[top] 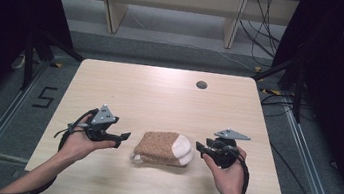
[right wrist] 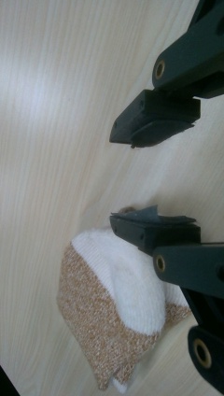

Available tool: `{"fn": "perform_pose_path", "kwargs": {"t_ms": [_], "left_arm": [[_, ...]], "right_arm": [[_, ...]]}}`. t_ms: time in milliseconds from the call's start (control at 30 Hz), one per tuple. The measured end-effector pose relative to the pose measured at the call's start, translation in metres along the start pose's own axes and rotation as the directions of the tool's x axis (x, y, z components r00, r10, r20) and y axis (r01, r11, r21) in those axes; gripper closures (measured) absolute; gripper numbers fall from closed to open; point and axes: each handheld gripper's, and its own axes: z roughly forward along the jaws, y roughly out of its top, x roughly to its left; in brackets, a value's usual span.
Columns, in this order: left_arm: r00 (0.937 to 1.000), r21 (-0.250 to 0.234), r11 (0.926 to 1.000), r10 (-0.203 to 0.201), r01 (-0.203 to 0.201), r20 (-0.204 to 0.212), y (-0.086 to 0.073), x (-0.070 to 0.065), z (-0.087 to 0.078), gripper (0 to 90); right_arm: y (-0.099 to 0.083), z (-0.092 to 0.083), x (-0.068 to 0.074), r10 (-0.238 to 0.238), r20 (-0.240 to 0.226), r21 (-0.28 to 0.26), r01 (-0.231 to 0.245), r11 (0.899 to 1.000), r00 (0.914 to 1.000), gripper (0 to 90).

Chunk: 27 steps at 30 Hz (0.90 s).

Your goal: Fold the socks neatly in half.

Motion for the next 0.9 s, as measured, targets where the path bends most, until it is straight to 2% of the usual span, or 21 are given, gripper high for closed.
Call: {"fn": "perform_pose_path", "kwargs": {"t_ms": [33,100,133,167,233,300,333,367,400,433,467,500,533,600,700,733,767,833,900], "left_arm": [[1.0,0.004,1.0,-0.003,0.003,-0.003,-0.001,0.001,-0.002,29.0],[0.9999,-0.01,0.9999,-0.012,0.012,-0.011,-0.004,0.004,-0.005,29.0],[0.9998,-0.012,0.9998,-0.015,0.015,-0.011,-0.005,0.005,-0.006,28.9],[0.9997,-0.013,0.9997,-0.019,0.019,-0.018,-0.007,0.006,-0.008,28.9],[0.9988,-0.03,0.9988,-0.041,0.04,-0.028,-0.011,0.009,-0.009,28.7],[0.9984,-0.026,0.9989,-0.041,0.039,-0.04,-0.015,0.013,-0.012,28.7],[0.9974,-0.042,0.9974,-0.06,0.058,-0.04,-0.017,0.013,-0.011,28.7],[0.9979,-0.032,0.9983,-0.049,0.048,-0.043,-0.018,0.015,-0.013,28.7],[0.9976,-0.032,0.9982,-0.052,0.05,-0.046,-0.02,0.016,-0.013,28.6],[0.9963,-0.045,0.9966,-0.071,0.069,-0.049,-0.021,0.015,-0.013,28.6],[0.9973,-0.035,0.9978,-0.057,0.056,-0.046,-0.023,0.018,-0.014,28.5],[0.9967,-0.037,0.9975,-0.062,0.06,-0.052,-0.025,0.018,-0.015,28.5],[0.996,-0.05,0.9962,-0.075,0.072,-0.05,-0.027,0.018,-0.014,28.4],[0.996,-0.033,0.9976,-0.063,0.061,-0.064,-0.03,0.02,-0.016,28.4],[0.9945,-0.049,0.9956,-0.083,0.08,-0.063,-0.036,0.023,-0.015,28.4],[0.9941,-0.047,0.9956,-0.084,0.08,-0.069,-0.038,0.024,-0.016,28.4],[0.9945,-0.034,0.9966,-0.077,0.074,-0.071,-0.04,0.026,-0.017,28.4],[0.992,-0.049,0.9944,-0.097,0.094,-0.081,-0.045,0.028,-0.016,28.5],[0.9911,-0.045,0.9942,-0.101,0.098,-0.086,-0.049,0.03,-0.017,28.4]], "right_arm": [[-0.001,0.001,-0.003,-0.022,-0.009,-0.013,0.022,1.0,0.9997,53.7],[-0.003,-0.002,-0.004,0.001,0.006,-0.001,-0.001,1.0,1.0,53.3],[-0.004,-0.001,-0.007,-0.025,-0.002,-0.017,0.025,1.0,0.9997,53.1],[-0.005,-0.002,-0.007,-0.002,0.002,-0.014,0.002,1.0,1.0,53.0],[-0.008,-0.004,-0.01,0.001,0.007,-0.011,-0.001,1.0,1.0,52.6],[-0.011,-0.007,-0.013,0.013,0.016,-0.009,-0.013,1.0,0.9998,52.2],[-0.012,-0.008,-0.015,-0.011,0.025,-0.012,0.011,1.0,0.9996,51.8],[-0.013,-0.01,-0.014,0.028,0.029,0.003,-0.028,1.0,0.9992,51.7],[-0.014,-0.009,-0.014,0.039,0.027,0.001,-0.039,0.999,0.9989,51.5],[-0.015,-0.009,-0.018,-0.004,0.03,-0.01,0.004,1.0,0.9995,51.3],[-0.016,-0.01,-0.019,0.012,0.034,-0.009,-0.011,1.0,0.9993,51.1],[-0.017,-0.012,-0.017,0.042,0.046,0.002,-0.043,0.999,0.998,50.9],[-0.018,-0.011,-0.022,-0.006,0.042,-0.014,0.007,1.0,0.9991,50.8],[-0.021,-0.013,-0.022,0.022,0.038,-0.002,-0.022,1.0,0.999,50.7],[-0.026,-0.014,-0.023,0.058,0.039,-0.005,-0.058,0.998,0.9976,50.5],[-0.027,-0.016,-0.024,0.065,0.055,0.011,-0.065,0.998,0.9964,50.4],[-0.028,-0.014,-0.029,0.019,0.049,-0.008,-0.019,1.0,0.9986,50.3],[-0.031,-0.017,-0.028,0.059,0.054,0.009,-0.06,0.998,0.9968,50.0],[-0.034,-0.018,-0.031,0.056,0.062,0.002,-0.057,0.998,0.9965,49.7]]}}
